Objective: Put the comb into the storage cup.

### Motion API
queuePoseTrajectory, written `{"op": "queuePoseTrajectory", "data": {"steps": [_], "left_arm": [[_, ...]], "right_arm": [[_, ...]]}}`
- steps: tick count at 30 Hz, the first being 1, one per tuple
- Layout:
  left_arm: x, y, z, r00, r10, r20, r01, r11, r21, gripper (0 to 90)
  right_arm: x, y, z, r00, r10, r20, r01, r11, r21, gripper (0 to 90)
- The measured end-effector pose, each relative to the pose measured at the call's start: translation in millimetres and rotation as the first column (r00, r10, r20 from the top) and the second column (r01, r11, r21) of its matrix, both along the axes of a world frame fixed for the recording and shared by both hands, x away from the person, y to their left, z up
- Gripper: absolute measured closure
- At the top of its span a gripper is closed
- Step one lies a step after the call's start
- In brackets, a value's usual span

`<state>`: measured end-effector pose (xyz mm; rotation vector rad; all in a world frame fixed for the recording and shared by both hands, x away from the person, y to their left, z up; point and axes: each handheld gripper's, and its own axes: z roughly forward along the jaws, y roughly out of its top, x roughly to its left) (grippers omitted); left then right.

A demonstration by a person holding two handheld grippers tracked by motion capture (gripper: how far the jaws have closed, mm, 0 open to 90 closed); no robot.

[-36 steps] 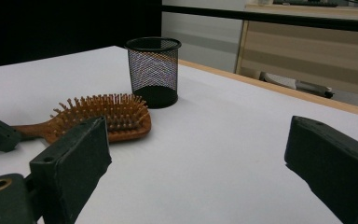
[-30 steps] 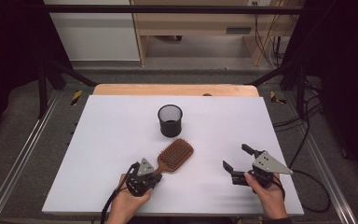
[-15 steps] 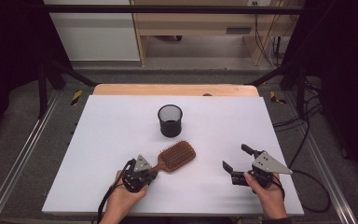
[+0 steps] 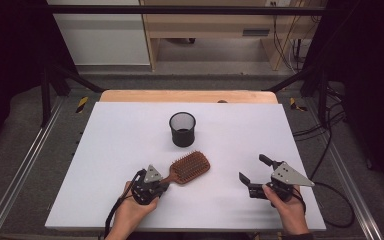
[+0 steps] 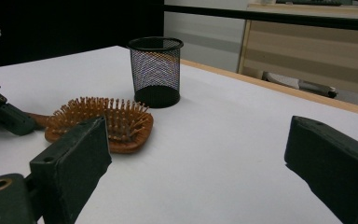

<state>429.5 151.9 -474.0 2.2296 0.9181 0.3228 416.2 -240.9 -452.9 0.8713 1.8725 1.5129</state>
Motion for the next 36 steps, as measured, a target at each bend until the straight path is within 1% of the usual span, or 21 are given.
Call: {"op": "queuePoseTrajectory", "data": {"steps": [1, 2, 5, 6, 9, 10, 12, 15, 17, 18, 21, 24, 25, 26, 27, 28, 29, 30, 33, 34, 36], "left_arm": [[-0.1, -0.7, 0.5, 1.0, -0.005, -0.001, 0.005, 1.0, 0.002, 90.0], [-0.3, -2.1, 3.1, 0.9998, -0.018, 0.002, 0.018, 0.9997, 0.014, 90.0], [-0.9, -4.1, 7.4, 0.9995, -0.029, 0.007, 0.029, 0.9994, 0.018, 90.0], [-0.7, -5.9, 13.1, 0.999, -0.039, 0.022, 0.039, 0.999, 0.022, 90.0], [3.6, -6.8, 25.4, 0.997, -0.046, 0.063, 0.043, 0.9981, 0.045, 90.0], [3.6, -6.8, 25.4, 0.997, -0.046, 0.063, 0.043, 0.9981, 0.045, 90.0], [11.3, -5.4, 34.6, 0.9965, -0.041, 0.073, 0.038, 0.998, 0.051, 90.0], [22.0, -1.6, 44.4, 0.9969, -0.03, 0.072, 0.027, 0.9989, 0.038, 90.0], [26.6, 0.2, 49.6, 0.9974, -0.03, 0.066, 0.028, 0.9991, 0.033, 90.0], [29.1, 1.0, 52.2, 0.9977, -0.035, 0.057, 0.033, 0.9989, 0.034, 90.0], [34.8, 2.4, 59.1, 0.998, -0.041, 0.049, 0.039, 0.9985, 0.039, 88.6], [37.1, 2.9, 64.7, 0.997, -0.042, 0.065, 0.039, 0.9981, 0.047, 82.5], [37.1, 2.9, 64.7, 0.997, -0.042, 0.065, 0.039, 0.9981, 0.047, 79.2], [37.2, 3.1, 65.1, 0.9966, -0.036, 0.074, 0.033, 0.9982, 0.051, 74.2], [37.2, 3.8, 65.5, 0.9949, -0.017, 0.099, 0.012, 0.9988, 0.046, 68.3], [37.2, 3.8, 65.6, 0.9941, -0.015, 0.107, 0.011, 0.9992, 0.04, 63.9], [37.2, 3.8, 65.6, 0.9941, -0.015, 0.107, 0.011, 0.9992, 0.04, 60.4], [36.7, 3.1, 65.2, 0.992, -0.006, 0.126, 0.001, 0.999, 0.046, 55.9], [36.2, 1.8, 64.4, 0.9908, -0.001, 0.135, -0.007, 0.9986, 0.052, 40.9], [36.4, 1.1, 63.7, 0.9902, 0.0, 0.139, -0.009, 0.9983, 0.058, 40.9], [37.4, -0.9, 61.7, 0.9911, -0.005, 0.133, -0.004, 0.9975, 0.071, 29.1]], "right_arm": [[0.0, -0.1, 0.1, 1.0, 0.0, -0.001, 0.0, 1.0, 0.001, 6.8], [0.0, -0.3, 0.2, 1.0, -0.001, -0.001, 0.001, 1.0, 0.002, 6.8], [0.0, -0.3, 0.3, 1.0, -0.001, -0.001, 0.001, 1.0, 0.003, 6.8], [0.1, -0.3, 0.3, 1.0, 0.0, -0.001, 0.0, 1.0, 0.003, 6.8], [0.3, -0.2, 0.1, 1.0, 0.0, -0.003, 0.0, 1.0, 0.003, 6.8], [0.3, -0.2, 0.1, 1.0, -0.001, -0.003, 0.001, 1.0, 0.003, 6.8], [0.3, -0.3, 0.2, 1.0, 0.0, -0.002, 0.0, 1.0, 0.003, 6.8], [0.1, 0.1, 0.4, 1.0, 0.002, 0.0, -0.002, 1.0, 0.003, 6.8], [0.0, 0.2, 0.6, 1.0, 0.002, 0.0, -0.002, 1.0, 0.003, 6.8], [0.3, 0.3, 0.4, 1.0, 0.002, -0.001, -0.002, 1.0, 0.002, 6.8], [0.7, 0.4, 0.1, 1.0, 0.003, -0.003, -0.003, 1.0, 0.002, 6.8], [0.6, 0.7, 0.3, 1.0, 0.005, -0.003, -0.005, 1.0, 0.002, 6.8], [0.5, 0.8, 0.3, 1.0, 0.005, -0.004, -0.005, 1.0, 0.001, 6.8], [0.6, 0.8, 0.2, 1.0, 0.005, -0.006, -0.005, 1.0, 0.0, 6.8], [0.7, 0.8, 0.0, 0.9999, 0.007, -0.008, -0.007, 1.0, -0.002, 6.8], [0.9, 0.9, -0.1, 0.9999, 0.007, -0.008, -0.007, 1.0, -0.003, 6.8], [0.9, 0.9, -0.1, 0.9999, 0.007, -0.008, -0.007, 1.0, -0.003, 6.8], [1.0, 1.1, 0.0, 0.9999, 0.008, -0.009, -0.008, 1.0, -0.005, 6.8], [0.9, 1.4, -0.1, 0.9999, 0.009, -0.011, -0.009, 1.0, -0.005, 6.8], [1.0, 1.5, -0.1, 0.9999, 0.009, -0.01, -0.009, 1.0, -0.006, 6.8], [1.0, 1.7, -0.1, 0.9999, 0.01, -0.011, -0.01, 1.0, -0.006, 6.8]]}}
